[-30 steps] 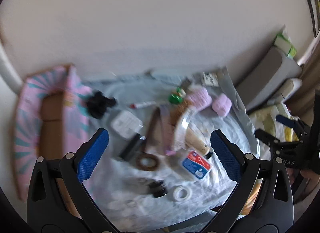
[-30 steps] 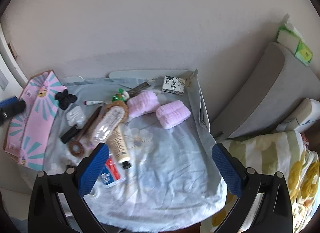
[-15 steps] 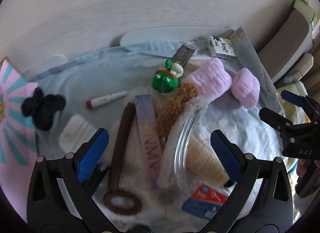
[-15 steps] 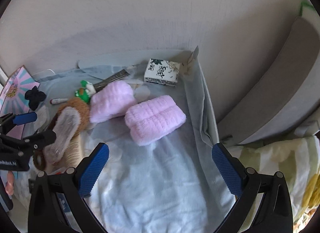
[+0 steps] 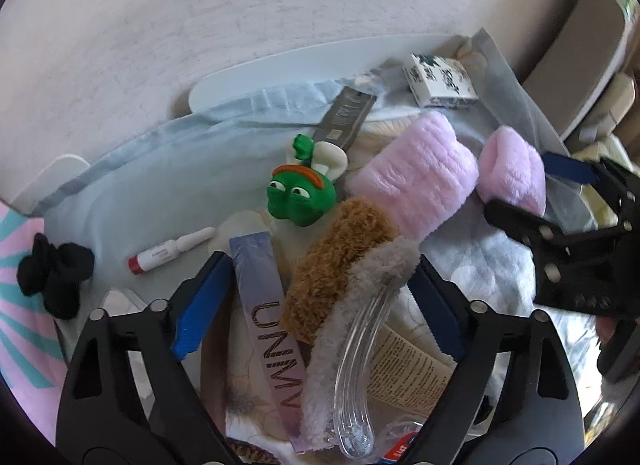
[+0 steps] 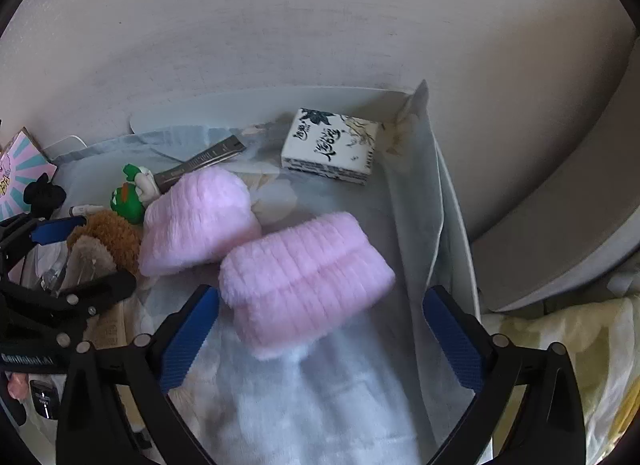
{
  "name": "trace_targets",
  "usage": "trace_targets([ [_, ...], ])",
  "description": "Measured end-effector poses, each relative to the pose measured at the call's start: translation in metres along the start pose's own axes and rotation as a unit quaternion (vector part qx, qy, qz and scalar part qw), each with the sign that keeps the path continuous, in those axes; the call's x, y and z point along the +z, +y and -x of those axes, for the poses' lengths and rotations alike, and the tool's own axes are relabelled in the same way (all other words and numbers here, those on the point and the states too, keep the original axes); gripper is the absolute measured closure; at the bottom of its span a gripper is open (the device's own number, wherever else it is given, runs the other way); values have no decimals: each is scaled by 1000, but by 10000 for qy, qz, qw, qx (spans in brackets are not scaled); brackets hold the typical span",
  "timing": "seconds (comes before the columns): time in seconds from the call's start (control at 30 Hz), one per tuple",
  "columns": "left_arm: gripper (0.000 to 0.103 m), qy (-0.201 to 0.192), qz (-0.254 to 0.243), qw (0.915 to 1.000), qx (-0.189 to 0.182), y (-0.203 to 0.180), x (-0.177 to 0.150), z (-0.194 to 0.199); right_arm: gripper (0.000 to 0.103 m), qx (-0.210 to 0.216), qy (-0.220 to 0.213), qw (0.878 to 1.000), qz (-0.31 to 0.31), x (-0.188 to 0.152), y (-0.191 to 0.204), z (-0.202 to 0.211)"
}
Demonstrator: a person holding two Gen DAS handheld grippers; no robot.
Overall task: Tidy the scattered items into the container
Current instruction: 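Grasp the brown plush and clear comb with left tool while right grasps pink hair band, then carry both held items to the striped box and open both tools inside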
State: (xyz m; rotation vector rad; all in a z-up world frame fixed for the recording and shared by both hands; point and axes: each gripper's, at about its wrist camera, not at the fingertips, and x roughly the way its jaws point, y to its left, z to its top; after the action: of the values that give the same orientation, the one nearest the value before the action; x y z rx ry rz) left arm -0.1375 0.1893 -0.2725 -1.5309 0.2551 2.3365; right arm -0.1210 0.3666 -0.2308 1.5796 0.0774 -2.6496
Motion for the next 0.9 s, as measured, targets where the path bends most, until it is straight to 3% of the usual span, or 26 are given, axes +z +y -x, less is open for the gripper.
trace_targets([
  [0.07, 40, -43, -112, 9998, 138, -2, -1, 2, 38, 23, 86, 9999, 71, 0, 2, -3],
  [0.13, 52, -107, -105, 9999, 84, 1, -2, 7, 42, -4, 68, 9999, 95, -2, 4, -1],
  [0.17, 65, -131, -83, 9999, 47, 3, -2, 9, 49, -7, 26, 9999, 97, -3, 5, 2],
  [0.2, 71, -129, -56, 9999, -2, 5, -2, 10, 59, 10, -8, 9999, 100, -3, 5, 5],
  [0.27, 71, -146, -29, 9999, -46, 9, -3, 11, 72, 109, -86, 9998, 121, -4, 6, 13],
  [0.5, 72, -389, -13, 9992, -123, 15, -7, 29, 89, 283, -71, 9995, 110, -5, 8, 25],
  [0.67, 72, -540, 228, 9981, -206, 30, -4, 57, 91, 370, -221, 9990, -94, -5, 1, 51],
  [0.83, 72, -971, 658, 9928, -240, 57, -2, 118, 91, 539, -541, 9971, 35, 3, 10, 103],
  [0.9, 72, -1125, 864, 9898, -130, 75, -8, 153, 91, 708, -744, 9945, 223, 19, 40, 117],
])
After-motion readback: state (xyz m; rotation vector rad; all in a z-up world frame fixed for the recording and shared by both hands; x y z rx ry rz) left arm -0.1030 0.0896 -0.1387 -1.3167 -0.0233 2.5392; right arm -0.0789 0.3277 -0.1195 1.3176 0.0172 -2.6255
